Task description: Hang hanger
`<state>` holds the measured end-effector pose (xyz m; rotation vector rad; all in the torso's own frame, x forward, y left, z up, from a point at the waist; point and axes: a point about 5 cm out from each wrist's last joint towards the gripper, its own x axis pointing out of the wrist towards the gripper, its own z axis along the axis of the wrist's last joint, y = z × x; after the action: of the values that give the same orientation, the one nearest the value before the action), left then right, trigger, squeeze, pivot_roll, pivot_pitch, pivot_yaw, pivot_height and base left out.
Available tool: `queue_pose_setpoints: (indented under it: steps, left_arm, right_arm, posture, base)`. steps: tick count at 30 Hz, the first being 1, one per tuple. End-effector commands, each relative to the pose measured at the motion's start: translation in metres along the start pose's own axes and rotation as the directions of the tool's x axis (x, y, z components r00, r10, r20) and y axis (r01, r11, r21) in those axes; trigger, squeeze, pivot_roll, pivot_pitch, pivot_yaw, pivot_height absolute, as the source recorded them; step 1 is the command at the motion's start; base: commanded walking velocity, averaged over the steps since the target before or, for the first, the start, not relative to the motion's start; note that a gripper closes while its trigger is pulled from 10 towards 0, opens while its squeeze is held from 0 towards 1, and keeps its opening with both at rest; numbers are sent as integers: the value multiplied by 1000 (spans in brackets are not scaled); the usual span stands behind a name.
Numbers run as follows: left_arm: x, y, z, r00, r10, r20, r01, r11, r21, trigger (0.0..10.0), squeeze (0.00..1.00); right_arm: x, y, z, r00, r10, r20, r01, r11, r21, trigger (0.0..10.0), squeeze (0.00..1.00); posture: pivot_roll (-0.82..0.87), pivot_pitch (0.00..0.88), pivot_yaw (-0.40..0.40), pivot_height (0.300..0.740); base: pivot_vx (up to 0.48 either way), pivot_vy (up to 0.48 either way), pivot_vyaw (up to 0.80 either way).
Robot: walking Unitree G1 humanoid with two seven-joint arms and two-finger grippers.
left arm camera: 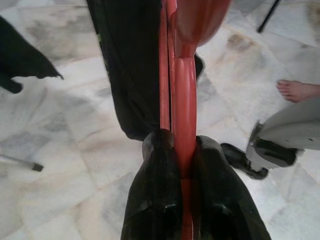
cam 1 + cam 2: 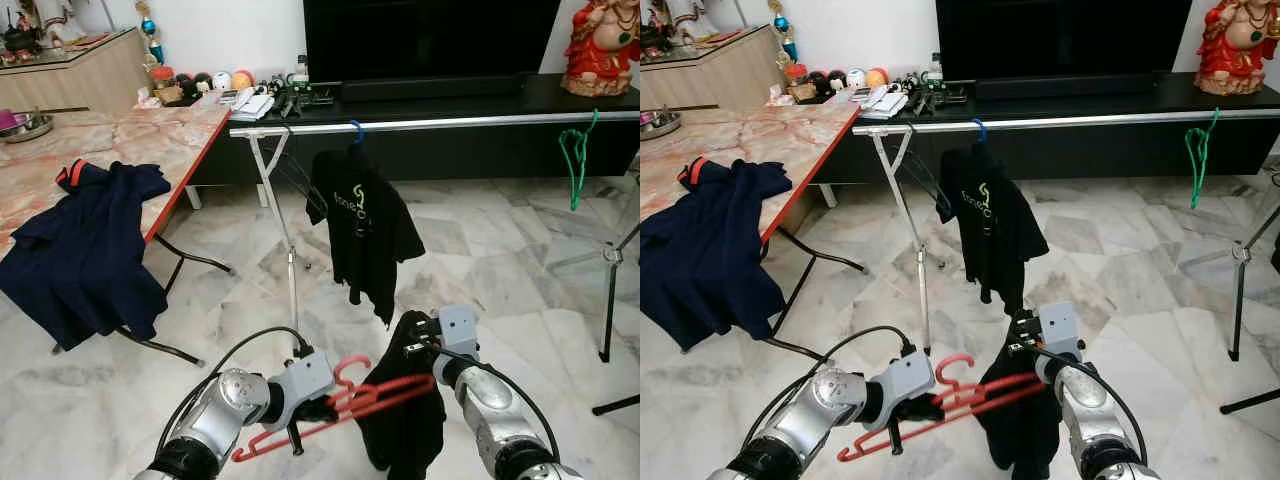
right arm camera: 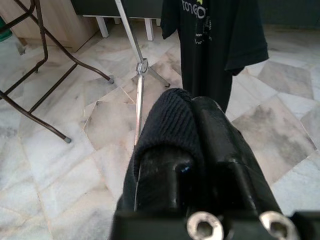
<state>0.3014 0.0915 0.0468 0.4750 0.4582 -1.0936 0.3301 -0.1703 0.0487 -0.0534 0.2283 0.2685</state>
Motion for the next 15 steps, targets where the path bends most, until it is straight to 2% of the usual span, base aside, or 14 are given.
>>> queue_pose_setpoints:
  steps: [1,9,12,15]
  left_arm:
    - [-1,1,-6,1000,15,-22,-15,1000,-1,10000,0]
    - [-6,-8,-20,993,-75,-95,79,996,38,10000,0]
    - [-5,-4,-21,995,-28,-101,33,999,43,10000,0]
    - [-4,-5,-23,994,-24,-109,28,999,37,10000,0]
  right_arm:
    - [-1,2,-2,1000,3,4,-3,1000,20,10000,0]
    - [-5,-2,-8,1000,-5,-13,5,1000,22,10000,0]
    - [-5,-3,-8,1000,-10,-15,11,1000,23,10000,0]
    - [-5,-4,-8,1000,-13,-17,13,1000,25,10000,0]
  posture:
    - [-46,0,48,740]
    - [-44,0,48,740]
    - [-40,0,45,740]
    - [-45,0,44,740]
  base:
    - [0,0,0]
    - [0,0,0]
    - [0,0,0]
    - [0,0,0]
